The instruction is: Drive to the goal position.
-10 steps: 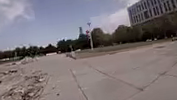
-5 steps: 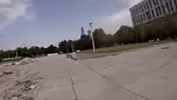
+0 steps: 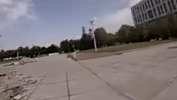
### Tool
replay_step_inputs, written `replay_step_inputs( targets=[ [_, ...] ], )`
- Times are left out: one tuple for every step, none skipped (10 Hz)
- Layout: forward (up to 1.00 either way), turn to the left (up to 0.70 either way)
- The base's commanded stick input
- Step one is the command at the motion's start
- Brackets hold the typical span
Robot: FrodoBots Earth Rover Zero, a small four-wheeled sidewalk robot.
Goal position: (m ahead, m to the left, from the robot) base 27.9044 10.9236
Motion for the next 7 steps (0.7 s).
replay_step_inputs(
  targets=[
    [1.0,0.0],
    [1.0,0.0],
    [1.0,0.0],
    [1.0,0.0],
    [1.0,0.0],
    [1.0,0.0],
    [1.0,0.0]
  ],
)
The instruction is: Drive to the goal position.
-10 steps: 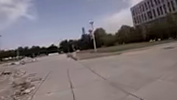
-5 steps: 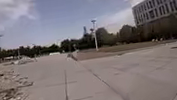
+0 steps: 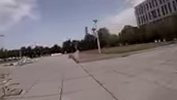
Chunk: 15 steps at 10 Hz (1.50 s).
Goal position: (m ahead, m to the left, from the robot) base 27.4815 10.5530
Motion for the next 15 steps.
replay_step_inputs(
  targets=[
    [1.0,0.0],
    [1.0,0.0],
    [1.0,0.0],
    [1.0,0.0],
    [1.0,0.0],
    [1.0,0.0],
    [1.0,0.0],
    [1.0,0.0],
    [1.0,0.0],
    [1.0,0.27],
    [1.0,0.27],
    [1.0,0.26],
    [1.0,0.03],
    [1.0,0.0],
    [1.0,0.0]
  ],
)
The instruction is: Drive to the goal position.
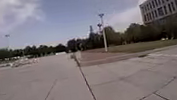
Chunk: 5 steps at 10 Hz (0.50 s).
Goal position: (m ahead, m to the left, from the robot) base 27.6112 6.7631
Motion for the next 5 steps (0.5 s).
replay_step_inputs(
  targets=[
    [1.0,0.0],
    [1.0,0.0],
    [1.0,0.16],
    [1.0,0.27],
    [1.0,0.27]
  ],
)
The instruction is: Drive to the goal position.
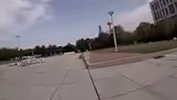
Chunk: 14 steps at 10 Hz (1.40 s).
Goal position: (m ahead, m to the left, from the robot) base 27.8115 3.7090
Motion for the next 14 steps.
replay_step_inputs(
  targets=[
    [1.0,0.27],
    [1.0,0.27],
    [1.0,0.27],
    [1.0,0.27],
    [1.0,0.27],
    [1.0,0.27],
    [1.0,0.27],
    [1.0,0.27],
    [1.0,0.27],
    [1.0,0.27],
    [1.0,0.27],
    [1.0,0.27],
    [1.0,0.13],
    [1.0,0.0]
  ],
)
